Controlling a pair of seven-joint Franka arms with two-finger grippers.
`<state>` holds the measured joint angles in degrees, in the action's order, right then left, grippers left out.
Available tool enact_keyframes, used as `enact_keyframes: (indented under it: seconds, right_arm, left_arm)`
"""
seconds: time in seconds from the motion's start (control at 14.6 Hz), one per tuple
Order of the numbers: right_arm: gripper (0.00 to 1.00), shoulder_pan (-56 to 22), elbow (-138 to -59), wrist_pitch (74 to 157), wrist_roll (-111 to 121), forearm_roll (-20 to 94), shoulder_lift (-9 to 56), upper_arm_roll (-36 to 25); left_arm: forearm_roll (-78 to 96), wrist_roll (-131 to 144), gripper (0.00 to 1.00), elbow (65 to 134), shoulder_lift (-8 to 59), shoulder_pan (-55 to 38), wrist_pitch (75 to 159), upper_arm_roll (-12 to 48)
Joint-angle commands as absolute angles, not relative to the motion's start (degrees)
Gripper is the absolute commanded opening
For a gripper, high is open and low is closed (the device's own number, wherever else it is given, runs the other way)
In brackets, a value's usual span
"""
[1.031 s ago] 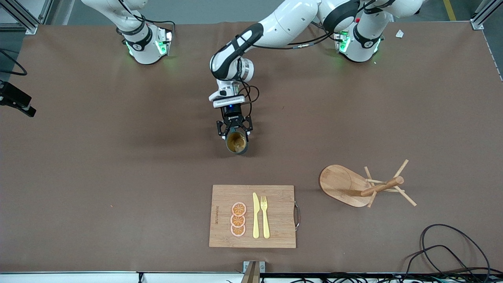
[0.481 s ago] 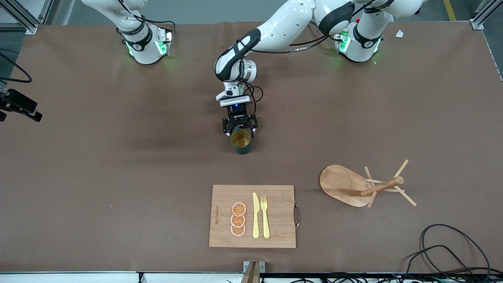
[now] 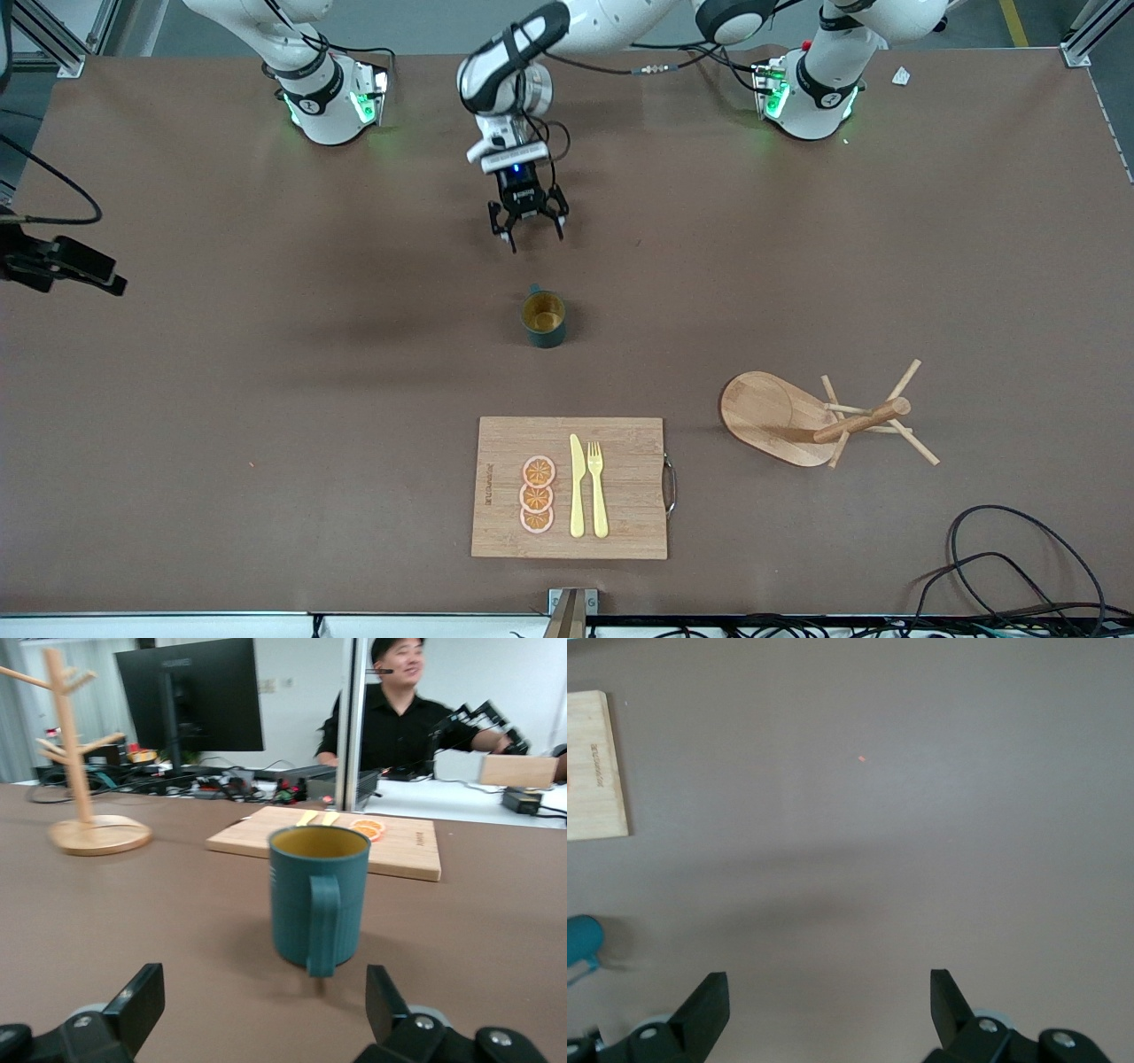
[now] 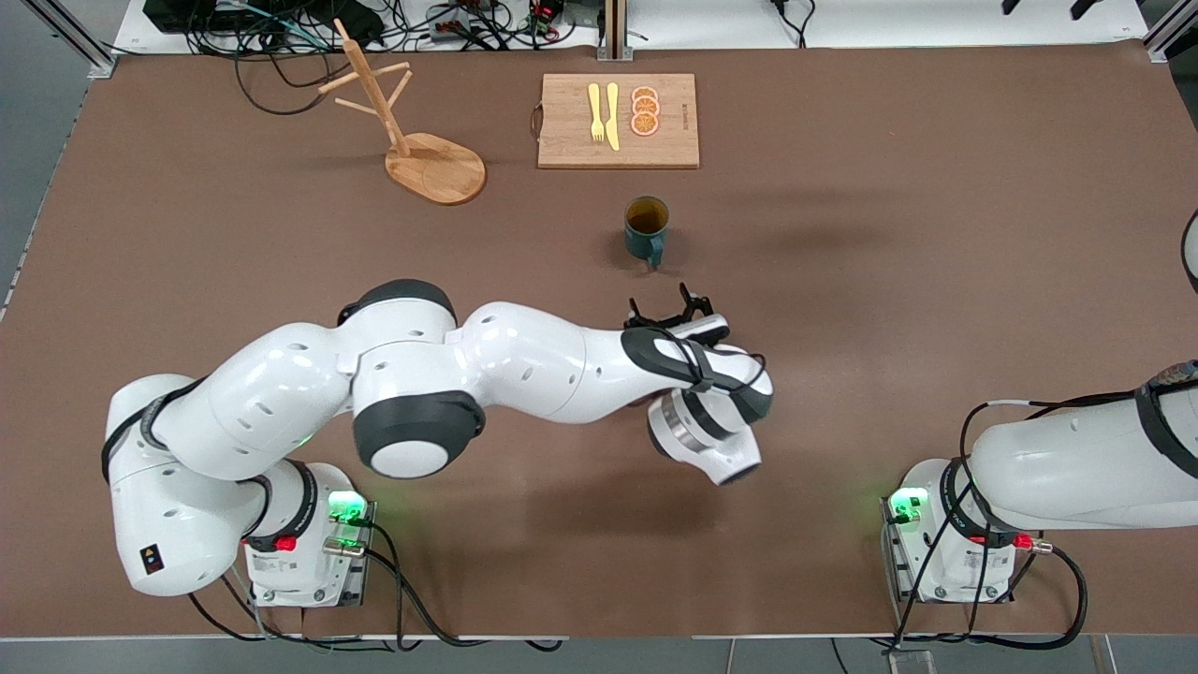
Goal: Transfer cup from left to right arm and place
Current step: 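Open the left gripper and raise it while the right gripper approaches, then grasp the teal mug rim with the right gripper while the left withdraws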
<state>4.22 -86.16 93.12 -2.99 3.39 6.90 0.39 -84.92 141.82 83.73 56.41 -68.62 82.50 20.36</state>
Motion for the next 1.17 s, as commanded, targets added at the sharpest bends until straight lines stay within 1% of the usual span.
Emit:
enact_keyframes:
  seconds: [0.0,0.21,0.41,0.55,0.62,0.76,0.89,1.1]
  right_arm:
    - [1.0,0.1,-86.9,93.4,-12.7,3.9,8.5,0.8]
    - [1.0,-3.6,-87.5,94.0,-18.0,4.4,10.2,0.8]
    - [1.0,-6.9,-87.9,96.7,-23.9,5.3,12.3,0.8]
    - [1.0,-8.5,-88.0,97.2,-27.9,5.3,13.6,0.8]
    - [1.0,-9.8,-88.0,97.3,-29.3,5.3,14.3,0.7]
    - [1.0,-11.8,-88.0,98.2,-32.2,5.2,16.2,0.7]
    - [1.0,-13.8,-88.1,99.1,-35.9,5.3,17.7,0.7]
    - [1.0,-18.9,-88.0,102.9,-44.5,5.2,20.2,0.7]
  left_arm:
    - [-77.4,137.8,1.0,83.5,50.2,-67.3,79.5,24.6]
    - [-63.5,135.3,1.0,82.9,41.4,-66.1,79.2,24.8]
    - [-54.5,134.2,1.0,82.8,36.1,-59.3,79.9,25.1]
    - [-47.7,127.8,1.0,82.8,31.8,-53.8,82.0,25.0]
    - [-45.0,124.9,1.0,82.8,29.7,-51.2,82.1,25.1]
    - [-35.7,116.4,1.0,82.8,23.6,-43.9,82.2,25.0]
    - [-30.9,105.9,1.0,82.5,19.3,-37.1,82.1,25.0]
    - [-25.2,93.8,1.0,82.4,16.1,-26.2,82.2,25.0]
